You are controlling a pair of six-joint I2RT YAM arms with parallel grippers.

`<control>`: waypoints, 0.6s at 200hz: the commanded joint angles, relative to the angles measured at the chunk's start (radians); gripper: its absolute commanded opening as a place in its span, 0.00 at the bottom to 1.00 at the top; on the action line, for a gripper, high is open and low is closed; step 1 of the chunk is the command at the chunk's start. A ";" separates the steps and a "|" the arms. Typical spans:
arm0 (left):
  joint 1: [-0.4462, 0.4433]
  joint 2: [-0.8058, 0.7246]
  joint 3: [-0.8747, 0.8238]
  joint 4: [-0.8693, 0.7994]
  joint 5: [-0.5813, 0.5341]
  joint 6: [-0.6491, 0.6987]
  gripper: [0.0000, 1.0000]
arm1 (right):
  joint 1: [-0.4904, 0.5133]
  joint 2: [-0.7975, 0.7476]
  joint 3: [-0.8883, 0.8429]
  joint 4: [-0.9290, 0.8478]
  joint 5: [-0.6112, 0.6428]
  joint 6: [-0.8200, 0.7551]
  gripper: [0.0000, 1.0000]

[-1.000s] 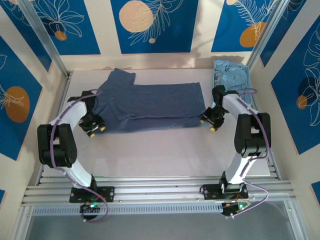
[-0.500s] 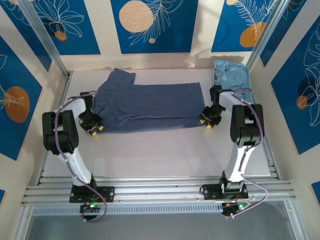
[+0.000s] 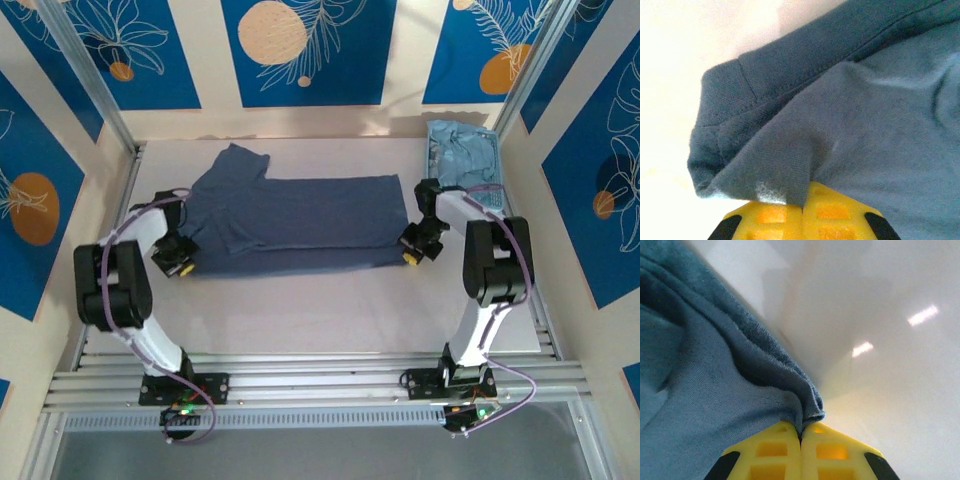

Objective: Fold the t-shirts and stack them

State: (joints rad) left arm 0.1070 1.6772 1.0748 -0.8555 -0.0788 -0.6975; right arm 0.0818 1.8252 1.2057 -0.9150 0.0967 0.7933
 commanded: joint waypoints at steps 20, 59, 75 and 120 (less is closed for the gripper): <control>0.011 -0.207 -0.168 -0.079 -0.072 -0.080 0.00 | 0.021 -0.152 -0.160 -0.104 -0.030 0.074 0.00; 0.008 -0.232 -0.181 -0.082 -0.038 -0.081 0.34 | 0.028 -0.207 -0.193 -0.117 -0.049 0.089 0.40; -0.003 -0.284 -0.148 -0.102 -0.040 -0.098 0.46 | 0.030 -0.237 -0.162 -0.147 -0.034 0.097 0.52; -0.136 -0.292 -0.092 -0.021 0.203 -0.192 0.42 | 0.064 -0.313 -0.124 -0.100 -0.058 0.099 0.55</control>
State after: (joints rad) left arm 0.0444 1.3651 0.9619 -0.9169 -0.0521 -0.8066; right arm 0.1265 1.5517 1.0576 -1.0260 0.0700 0.8757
